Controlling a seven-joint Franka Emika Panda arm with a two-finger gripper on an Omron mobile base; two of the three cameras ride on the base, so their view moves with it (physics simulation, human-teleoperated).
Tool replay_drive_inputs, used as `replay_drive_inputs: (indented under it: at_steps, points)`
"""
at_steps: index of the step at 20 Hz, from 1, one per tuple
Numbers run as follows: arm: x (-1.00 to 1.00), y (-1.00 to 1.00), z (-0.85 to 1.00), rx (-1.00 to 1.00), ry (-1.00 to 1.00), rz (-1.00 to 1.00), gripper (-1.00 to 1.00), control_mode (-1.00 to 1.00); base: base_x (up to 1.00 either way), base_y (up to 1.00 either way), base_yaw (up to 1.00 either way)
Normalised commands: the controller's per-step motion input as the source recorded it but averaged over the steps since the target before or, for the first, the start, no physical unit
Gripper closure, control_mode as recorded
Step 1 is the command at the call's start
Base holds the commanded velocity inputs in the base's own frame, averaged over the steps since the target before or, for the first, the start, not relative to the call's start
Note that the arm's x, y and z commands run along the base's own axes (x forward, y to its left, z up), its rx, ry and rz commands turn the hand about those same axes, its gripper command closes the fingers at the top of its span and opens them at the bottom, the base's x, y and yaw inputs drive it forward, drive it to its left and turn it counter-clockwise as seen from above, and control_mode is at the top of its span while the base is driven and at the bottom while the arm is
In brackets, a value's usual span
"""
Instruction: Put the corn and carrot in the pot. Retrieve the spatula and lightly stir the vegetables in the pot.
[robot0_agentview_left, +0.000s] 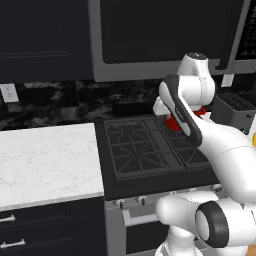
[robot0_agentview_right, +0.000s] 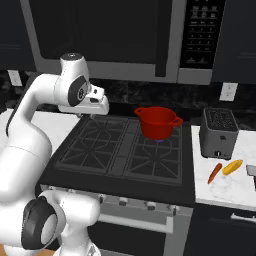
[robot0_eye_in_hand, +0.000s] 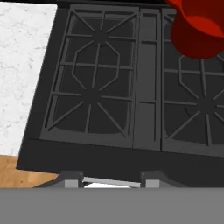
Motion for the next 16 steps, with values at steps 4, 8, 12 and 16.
replay_drive_inputs:
  at_steps: [4,8,12,16]
  points:
    - [0.00,0.00,0.00,0.00,0.00,0.00,-1.00,1.00,0.00,-0.02,0.00]
    - [0.00,0.00,0.00,0.00,0.00,0.00,-1.00,1.00,0.00,-0.75,0.00]
    - [0.00,0.00,0.00,0.00,0.00,0.00,-1.00,1.00,0.00,-1.00,0.00]
    - [0.00,0.00,0.00,0.00,0.00,0.00,-1.00,1.00,0.02,-0.91,0.00]
